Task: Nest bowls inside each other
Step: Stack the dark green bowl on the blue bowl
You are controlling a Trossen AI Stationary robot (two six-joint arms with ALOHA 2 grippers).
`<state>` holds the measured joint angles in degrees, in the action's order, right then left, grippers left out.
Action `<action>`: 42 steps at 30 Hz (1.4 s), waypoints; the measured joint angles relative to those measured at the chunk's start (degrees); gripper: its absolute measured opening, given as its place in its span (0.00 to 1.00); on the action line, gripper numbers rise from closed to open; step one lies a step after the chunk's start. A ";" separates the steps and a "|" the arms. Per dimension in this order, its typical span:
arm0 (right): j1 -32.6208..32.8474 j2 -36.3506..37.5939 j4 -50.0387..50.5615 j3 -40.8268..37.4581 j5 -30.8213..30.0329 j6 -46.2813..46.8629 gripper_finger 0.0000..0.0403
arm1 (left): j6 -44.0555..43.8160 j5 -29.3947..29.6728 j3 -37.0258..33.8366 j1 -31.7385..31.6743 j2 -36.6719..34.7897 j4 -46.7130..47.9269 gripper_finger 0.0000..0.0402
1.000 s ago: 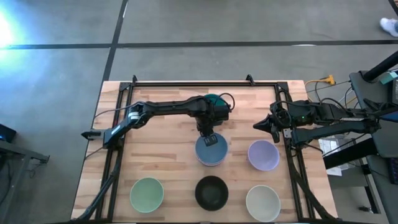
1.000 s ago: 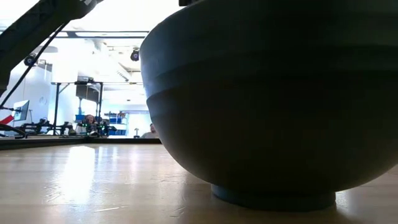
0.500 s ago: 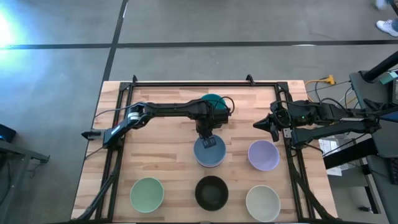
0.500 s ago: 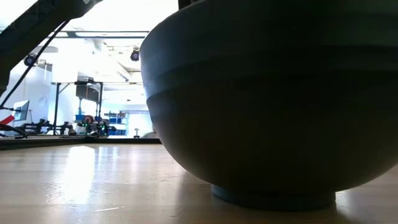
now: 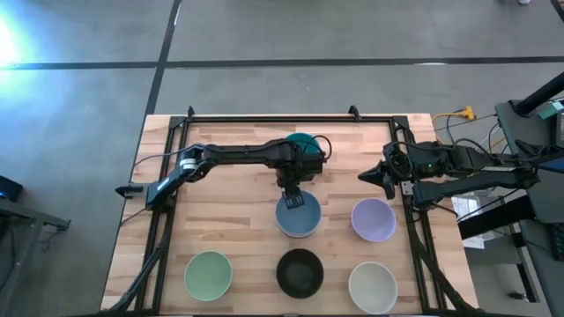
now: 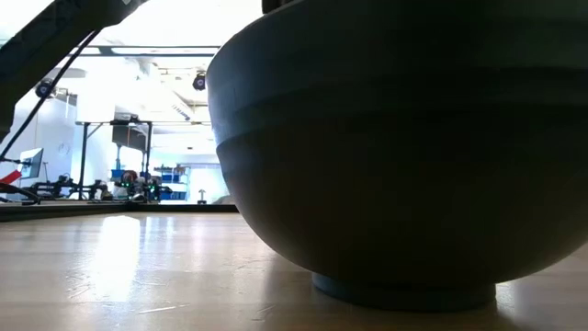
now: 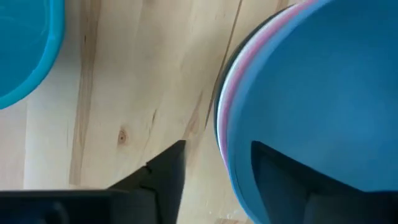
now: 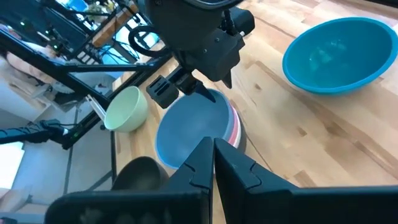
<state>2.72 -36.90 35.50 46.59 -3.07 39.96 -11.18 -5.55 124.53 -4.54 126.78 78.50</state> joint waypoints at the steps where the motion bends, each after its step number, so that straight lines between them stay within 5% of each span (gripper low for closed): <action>1: 0.00 -0.04 -0.48 0.00 0.00 0.09 0.02 | 0.00 0.04 0.01 0.00 -0.30 0.04 0.43; 10: 0.00 -2.05 -3.63 -0.11 0.00 0.05 0.02 | 0.09 2.93 -0.54 -0.39 -6.66 0.73 0.48; 16: 0.00 -8.20 -13.82 -0.99 0.00 -3.30 0.02 | 8.63 8.26 -6.41 -0.22 -15.32 -0.37 0.48; 21: -0.62 -16.31 -20.81 -1.03 0.49 -6.84 0.02 | 8.78 9.13 -21.45 -0.28 -25.90 -9.65 0.48; 25: -4.34 -23.41 -23.57 -1.05 10.05 -6.76 0.02 | 5.04 8.70 -38.62 -0.33 -37.55 -23.32 0.48; 28: -7.35 -28.78 -25.30 -0.63 17.47 -8.47 0.04 | -1.26 7.01 -52.34 -0.33 -46.75 -36.90 0.48; 33: -11.22 -37.01 -24.97 3.02 19.20 -17.51 0.10 | -15.88 5.83 -71.47 -0.28 -60.45 -57.80 0.48; 38: -14.88 -45.47 -17.81 10.99 21.10 -30.28 0.21 | -27.86 5.63 -81.68 -0.24 -69.76 -69.52 0.48; 42: -15.87 -52.51 -9.18 19.42 19.62 -44.58 0.30 | -28.96 5.60 -84.68 -0.22 -73.54 -71.50 0.48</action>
<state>-13.15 -89.41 26.32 66.01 16.55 -4.62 -40.14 0.05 39.85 -4.75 53.23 7.01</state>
